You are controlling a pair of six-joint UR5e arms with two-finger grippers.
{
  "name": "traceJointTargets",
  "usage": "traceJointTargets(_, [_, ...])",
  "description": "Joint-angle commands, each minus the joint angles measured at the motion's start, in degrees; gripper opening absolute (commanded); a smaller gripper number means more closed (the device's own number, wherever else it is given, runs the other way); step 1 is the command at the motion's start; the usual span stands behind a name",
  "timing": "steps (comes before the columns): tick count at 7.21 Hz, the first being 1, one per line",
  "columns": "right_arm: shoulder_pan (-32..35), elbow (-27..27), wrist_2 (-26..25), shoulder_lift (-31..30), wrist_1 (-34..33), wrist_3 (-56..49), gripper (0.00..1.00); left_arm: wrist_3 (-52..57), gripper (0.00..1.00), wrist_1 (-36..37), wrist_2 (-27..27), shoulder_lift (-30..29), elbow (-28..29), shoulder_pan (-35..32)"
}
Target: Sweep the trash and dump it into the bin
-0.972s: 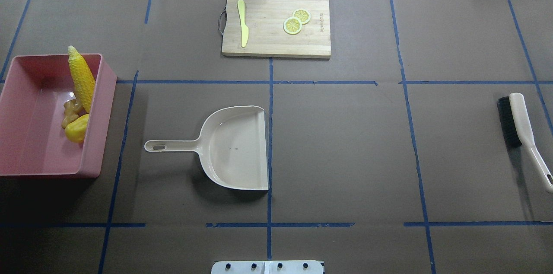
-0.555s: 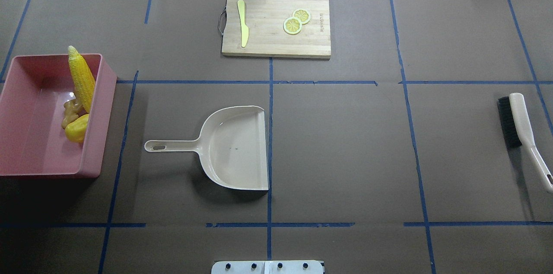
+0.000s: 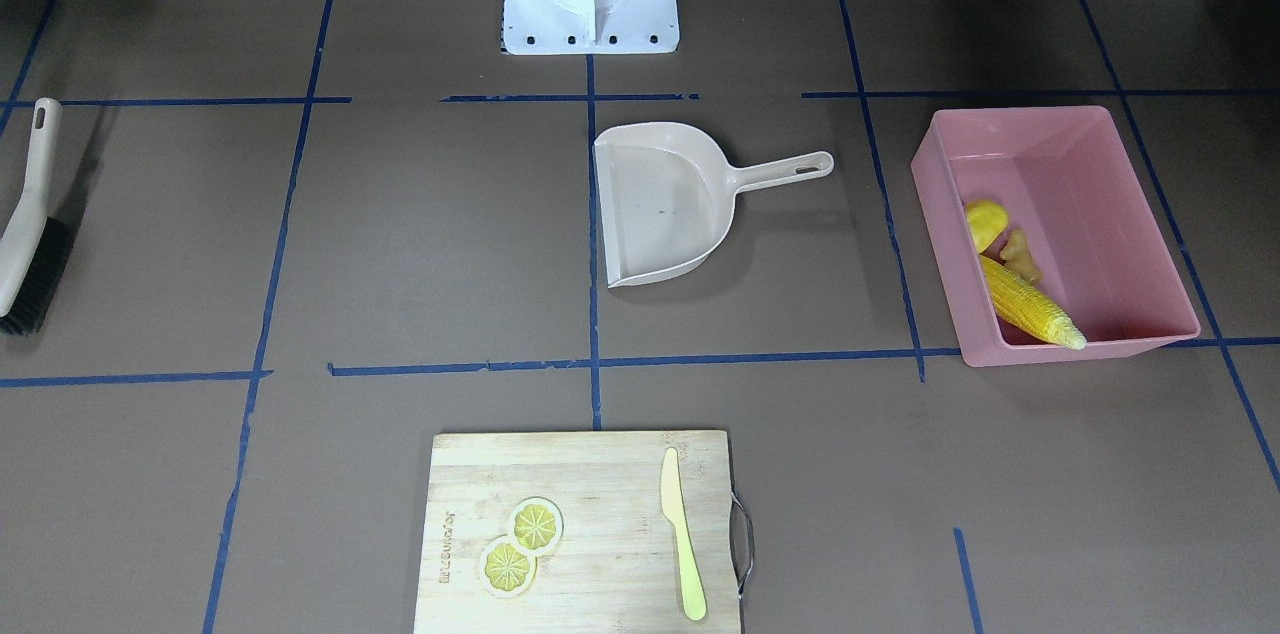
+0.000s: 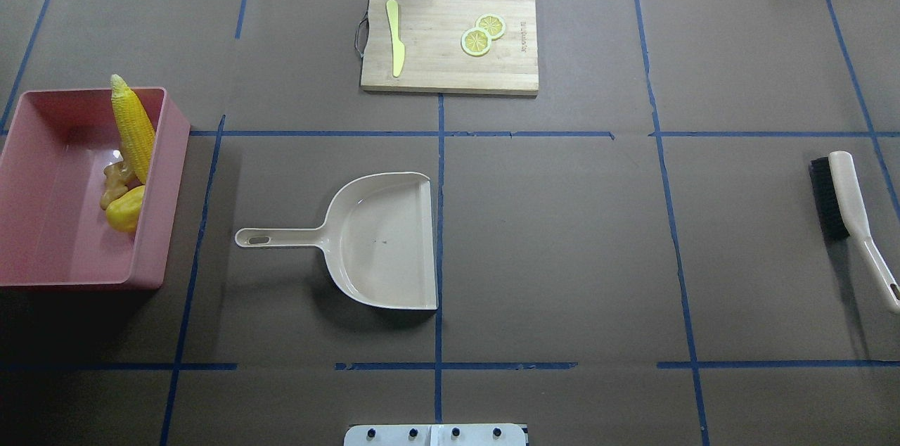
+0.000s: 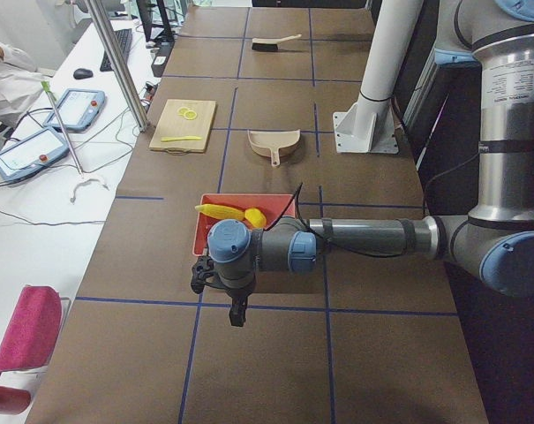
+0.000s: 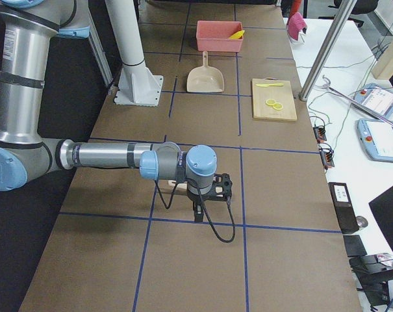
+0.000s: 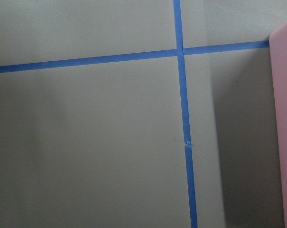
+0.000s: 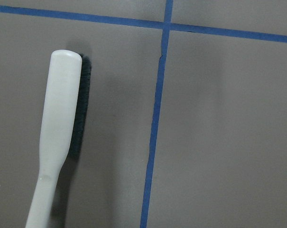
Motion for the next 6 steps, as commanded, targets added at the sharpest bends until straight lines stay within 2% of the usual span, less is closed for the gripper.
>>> traceJointTargets(1, [-1.7, 0.0, 0.0, 0.1, 2.3, 1.7, 1.0, 0.0, 1.0, 0.1, 0.0, 0.0, 0.1, 0.0])
traceJointTargets(3, [-3.9, 0.0, -0.2, 0.1, 6.4, 7.2, 1.0, 0.0, 1.0, 0.1, 0.0, 0.0, 0.3, 0.0])
traceJointTargets(6, [-4.7, 0.0, -0.3, 0.0, 6.8, 7.5, 1.0, 0.0, 1.0, 0.1, 0.0, 0.0, 0.3, 0.1])
